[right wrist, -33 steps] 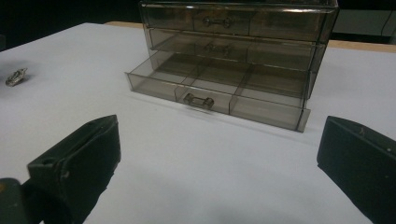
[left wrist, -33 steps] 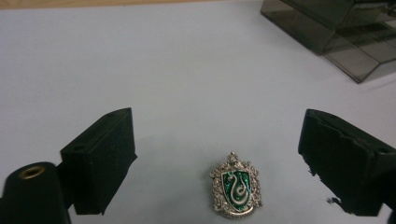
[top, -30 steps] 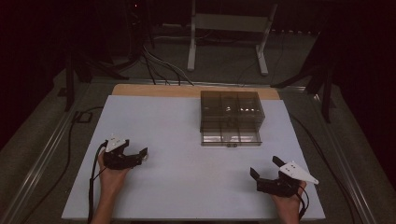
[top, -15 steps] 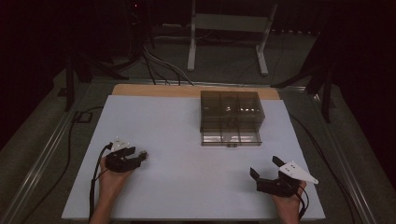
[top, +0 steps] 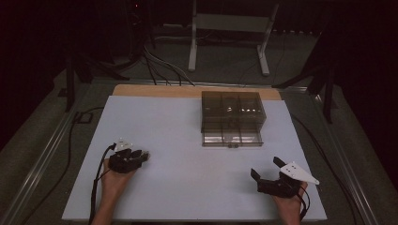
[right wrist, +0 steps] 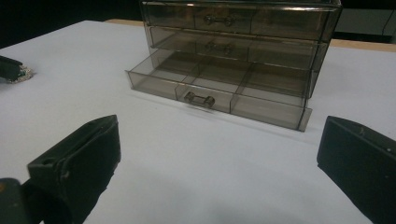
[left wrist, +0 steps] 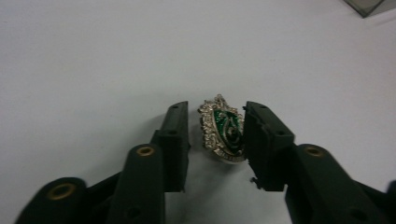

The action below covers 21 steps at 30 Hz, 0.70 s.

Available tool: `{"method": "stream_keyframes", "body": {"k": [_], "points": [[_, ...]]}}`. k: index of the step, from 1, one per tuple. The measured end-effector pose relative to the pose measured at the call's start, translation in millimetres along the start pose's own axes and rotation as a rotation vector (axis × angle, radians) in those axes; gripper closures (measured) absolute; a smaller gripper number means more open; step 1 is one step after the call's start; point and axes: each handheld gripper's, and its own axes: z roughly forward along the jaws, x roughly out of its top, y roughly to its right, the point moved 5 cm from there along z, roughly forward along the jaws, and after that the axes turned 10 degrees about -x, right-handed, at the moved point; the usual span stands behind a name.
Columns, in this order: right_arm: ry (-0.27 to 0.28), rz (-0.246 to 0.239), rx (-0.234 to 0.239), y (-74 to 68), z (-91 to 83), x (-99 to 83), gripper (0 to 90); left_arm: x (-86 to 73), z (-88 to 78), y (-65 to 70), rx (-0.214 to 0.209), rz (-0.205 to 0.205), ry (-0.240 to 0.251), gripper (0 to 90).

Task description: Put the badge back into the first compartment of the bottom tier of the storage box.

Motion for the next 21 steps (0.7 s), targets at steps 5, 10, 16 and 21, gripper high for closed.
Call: {"method": "stream_keyframes", "body": {"k": [5, 10, 16, 21], "points": [[0.000, 0.001, -0.001, 0.2, 0.0, -0.1, 0.0, 3.0, -1.1, 6.9, 0.016, 0.050, 0.022, 72.6], [-0.001, 0.000, -0.001, 0.5, 0.2, -0.2, 0.0, 4.3, -4.2, 12.2, 0.016, 0.076, 0.033, 77.8], [-0.003, -0.003, 0.000, 0.1, 0.2, -0.3, 0.0, 4.8, -7.0, 17.6, -0.007, 0.089, 0.032, 85.4], [-0.006, -0.005, 0.002, -0.8, 0.6, -0.5, 0.0, 4.6, -4.0, 19.2, -0.021, 0.087, 0.016, 87.2]]}}
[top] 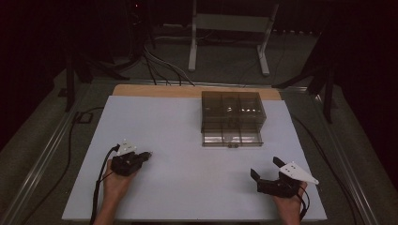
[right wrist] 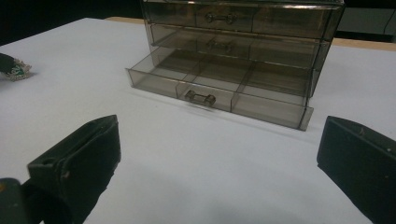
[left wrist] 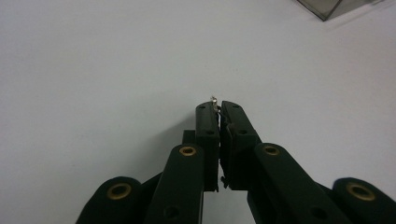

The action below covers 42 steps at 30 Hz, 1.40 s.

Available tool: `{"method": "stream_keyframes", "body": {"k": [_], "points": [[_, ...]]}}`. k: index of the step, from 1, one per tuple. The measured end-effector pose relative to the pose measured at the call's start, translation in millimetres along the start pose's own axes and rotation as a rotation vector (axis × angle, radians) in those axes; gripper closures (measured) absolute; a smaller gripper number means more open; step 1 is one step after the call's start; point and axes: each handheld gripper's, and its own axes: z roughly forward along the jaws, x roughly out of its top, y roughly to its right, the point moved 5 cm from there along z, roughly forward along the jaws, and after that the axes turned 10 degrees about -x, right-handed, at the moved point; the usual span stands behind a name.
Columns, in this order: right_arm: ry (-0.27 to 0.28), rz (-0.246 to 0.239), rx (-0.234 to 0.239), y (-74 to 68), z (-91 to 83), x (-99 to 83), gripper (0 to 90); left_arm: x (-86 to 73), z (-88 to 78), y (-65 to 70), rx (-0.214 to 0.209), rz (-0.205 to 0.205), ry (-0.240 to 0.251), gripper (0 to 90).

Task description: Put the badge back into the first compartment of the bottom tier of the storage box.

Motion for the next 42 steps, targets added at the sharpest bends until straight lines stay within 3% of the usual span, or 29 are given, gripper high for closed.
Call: {"method": "stream_keyframes", "body": {"k": [16, 23, 42], "points": [[0.000, 0.001, 0.002, 0.4, 0.3, -0.2, 0.0, 0.4, -0.4, -2.4, -0.015, -0.033, 0.006, 88.2], [-0.001, 0.001, 0.002, 0.3, 0.3, -0.3, 0.0, 2.8, -5.9, -3.2, -0.017, -0.046, 0.033, 88.3], [-0.002, 0.002, 0.001, 0.5, 0.1, -0.4, 0.0, 9.7, -11.6, 1.3, -0.026, -0.044, 0.056, 88.4]]}}
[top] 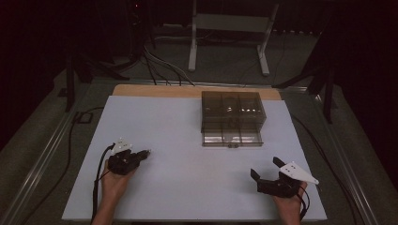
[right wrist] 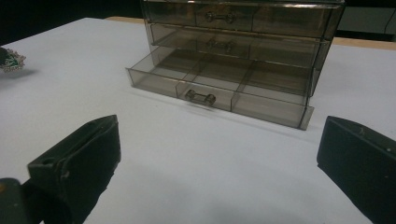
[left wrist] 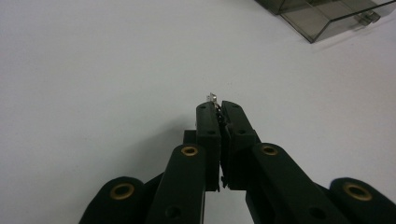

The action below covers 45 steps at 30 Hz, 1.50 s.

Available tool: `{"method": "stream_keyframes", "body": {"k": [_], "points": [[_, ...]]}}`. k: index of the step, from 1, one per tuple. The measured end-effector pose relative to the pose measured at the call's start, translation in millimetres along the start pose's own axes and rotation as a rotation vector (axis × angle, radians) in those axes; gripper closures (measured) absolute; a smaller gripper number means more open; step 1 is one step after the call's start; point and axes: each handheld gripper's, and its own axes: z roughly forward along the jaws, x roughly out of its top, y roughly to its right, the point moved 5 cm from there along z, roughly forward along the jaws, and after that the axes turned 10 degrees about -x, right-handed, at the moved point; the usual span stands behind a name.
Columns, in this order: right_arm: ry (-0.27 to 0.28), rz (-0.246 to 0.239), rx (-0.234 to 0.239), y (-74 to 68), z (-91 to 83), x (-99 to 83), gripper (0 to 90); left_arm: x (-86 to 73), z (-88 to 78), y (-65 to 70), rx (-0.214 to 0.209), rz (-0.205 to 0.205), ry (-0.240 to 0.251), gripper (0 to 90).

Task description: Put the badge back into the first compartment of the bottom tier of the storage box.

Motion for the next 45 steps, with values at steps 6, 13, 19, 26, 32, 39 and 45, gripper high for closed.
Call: {"method": "stream_keyframes", "body": {"k": [6, 13, 19, 26, 32, 39, 45], "points": [[-0.001, 0.000, 0.000, 0.0, -0.1, -0.1, 0.0, 9.8, -0.1, 7.8, -0.016, 0.021, 0.010, 88.4], [0.000, 0.001, -0.001, 0.3, -0.2, 0.0, 0.0, 16.7, 0.2, 13.5, -0.026, 0.032, 0.019, 88.4], [0.000, 0.002, -0.002, 0.5, -0.3, 0.0, 0.0, 23.8, -0.5, 17.9, -0.040, 0.037, 0.035, 88.4], [-0.001, 0.003, -0.003, 0.6, -0.2, 0.0, 0.0, 32.7, -0.9, 20.7, -0.056, 0.033, 0.062, 88.4], [0.001, 0.004, -0.004, 0.9, -0.4, 0.2, 0.0, 41.9, -1.6, 23.7, -0.065, 0.041, 0.081, 88.4], [0.001, 0.005, -0.003, 0.9, -0.3, 0.1, 0.0, 50.9, 0.1, 27.8, -0.074, 0.047, 0.094, 88.4], [0.000, 0.004, -0.002, 0.8, -0.1, 0.0, 0.0, 56.3, 1.0, 29.6, -0.083, 0.048, 0.104, 88.4]]}}
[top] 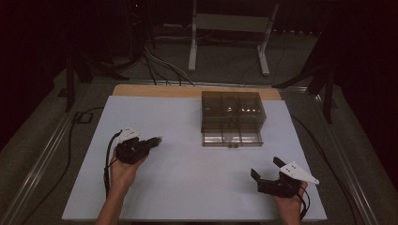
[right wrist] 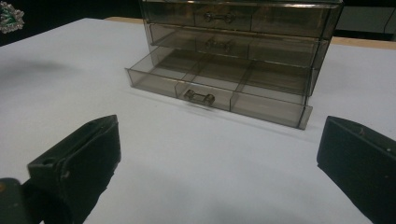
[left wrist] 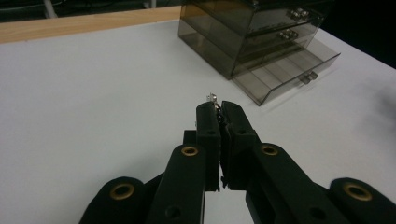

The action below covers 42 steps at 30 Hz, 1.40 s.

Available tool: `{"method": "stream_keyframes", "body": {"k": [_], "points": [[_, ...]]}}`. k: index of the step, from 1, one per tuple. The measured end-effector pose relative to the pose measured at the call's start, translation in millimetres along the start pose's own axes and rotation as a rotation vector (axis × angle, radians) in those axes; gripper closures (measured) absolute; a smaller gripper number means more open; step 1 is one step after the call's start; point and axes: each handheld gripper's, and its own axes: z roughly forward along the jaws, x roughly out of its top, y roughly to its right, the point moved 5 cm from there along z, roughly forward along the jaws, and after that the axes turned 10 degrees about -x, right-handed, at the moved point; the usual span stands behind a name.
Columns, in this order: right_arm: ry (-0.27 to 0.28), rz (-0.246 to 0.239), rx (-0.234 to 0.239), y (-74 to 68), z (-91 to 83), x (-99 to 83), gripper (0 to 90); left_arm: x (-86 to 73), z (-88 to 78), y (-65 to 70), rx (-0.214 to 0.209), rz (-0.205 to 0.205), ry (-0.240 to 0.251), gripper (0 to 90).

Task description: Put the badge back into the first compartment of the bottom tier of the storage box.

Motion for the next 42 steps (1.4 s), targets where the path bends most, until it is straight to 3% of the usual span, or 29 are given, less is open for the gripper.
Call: {"method": "stream_keyframes", "body": {"k": [42], "points": [[-0.001, 0.000, 0.006, 0.8, 0.1, 0.2, 0.0, 33.7, 30.9, 14.7, -0.076, 0.001, 0.051, 88.4]]}}
